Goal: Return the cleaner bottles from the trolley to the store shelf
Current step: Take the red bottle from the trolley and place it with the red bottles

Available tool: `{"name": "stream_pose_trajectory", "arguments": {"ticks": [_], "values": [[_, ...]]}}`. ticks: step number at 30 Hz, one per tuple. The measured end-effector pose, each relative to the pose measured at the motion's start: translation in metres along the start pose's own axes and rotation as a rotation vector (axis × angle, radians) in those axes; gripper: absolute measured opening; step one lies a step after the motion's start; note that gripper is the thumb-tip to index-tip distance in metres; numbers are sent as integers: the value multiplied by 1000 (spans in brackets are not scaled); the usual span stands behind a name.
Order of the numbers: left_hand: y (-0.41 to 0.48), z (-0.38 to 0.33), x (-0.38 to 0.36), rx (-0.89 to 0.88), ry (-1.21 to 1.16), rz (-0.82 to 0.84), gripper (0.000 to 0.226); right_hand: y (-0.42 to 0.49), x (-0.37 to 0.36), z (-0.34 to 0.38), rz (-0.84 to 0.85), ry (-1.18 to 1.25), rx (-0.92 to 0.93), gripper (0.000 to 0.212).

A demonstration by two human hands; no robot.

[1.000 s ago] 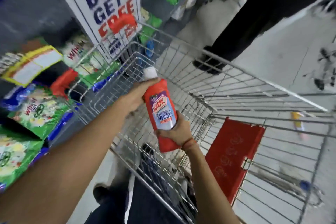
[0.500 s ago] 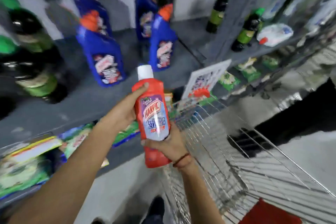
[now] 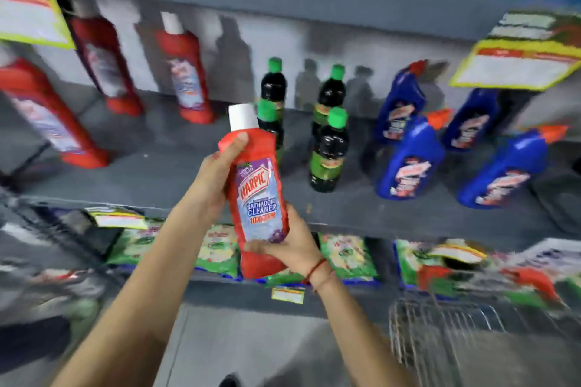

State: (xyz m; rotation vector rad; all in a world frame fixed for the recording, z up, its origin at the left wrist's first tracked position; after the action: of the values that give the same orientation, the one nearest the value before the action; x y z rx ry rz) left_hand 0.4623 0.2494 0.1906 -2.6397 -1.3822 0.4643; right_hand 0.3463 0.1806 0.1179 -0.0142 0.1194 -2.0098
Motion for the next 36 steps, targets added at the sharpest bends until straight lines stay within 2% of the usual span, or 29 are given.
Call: {"name": "stream_pose_trajectory", "arguments": {"ticks": [2, 6, 13, 20, 26, 28, 30, 33, 35, 36], "values": [[2, -18, 31, -68, -4, -52, 31, 18, -27, 4, 59, -59, 23, 75], [8, -53, 75, -191, 16, -91, 40, 55, -65, 19, 61, -188, 62, 82], [43, -99, 123, -309, 62, -146, 10, 123, -112, 54, 29, -314, 164, 78], [68, -108, 142, -332, 163, -114, 25, 168, -137, 54, -11, -419, 198, 79], [73, -110, 143, -364, 222, -42, 27, 178, -141, 42, -25, -339, 191, 80], [68, -109, 152, -417, 220, -64, 23, 180, -141, 40, -32, -317, 198, 77], [58, -99, 183, -487, 163, -233, 17, 182, -140, 35, -32, -291, 188, 77], [20, -63, 257, -548, 80, -747, 21, 181, -138, 20, -24, -297, 155, 76], [-2, -38, 298, -515, 208, -1000, 39, 181, -136, 9, -28, -318, 154, 70], [-1, -29, 312, -462, 311, -1023, 53, 180, -135, 5, -34, -317, 154, 68]]}}
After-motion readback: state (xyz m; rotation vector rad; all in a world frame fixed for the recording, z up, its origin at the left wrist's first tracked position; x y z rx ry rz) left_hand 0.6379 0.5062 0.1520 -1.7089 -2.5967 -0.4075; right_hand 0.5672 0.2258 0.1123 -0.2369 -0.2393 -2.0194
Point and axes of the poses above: each hand's wrist, its own y-axis towards the middle knuckle, its own x-axis out of the back of the hand, z = x × y, the point moved 9 cm from there along y, towards the middle knuckle, and after that the axes turned 7 degrees about y, right-handed, at the moved point
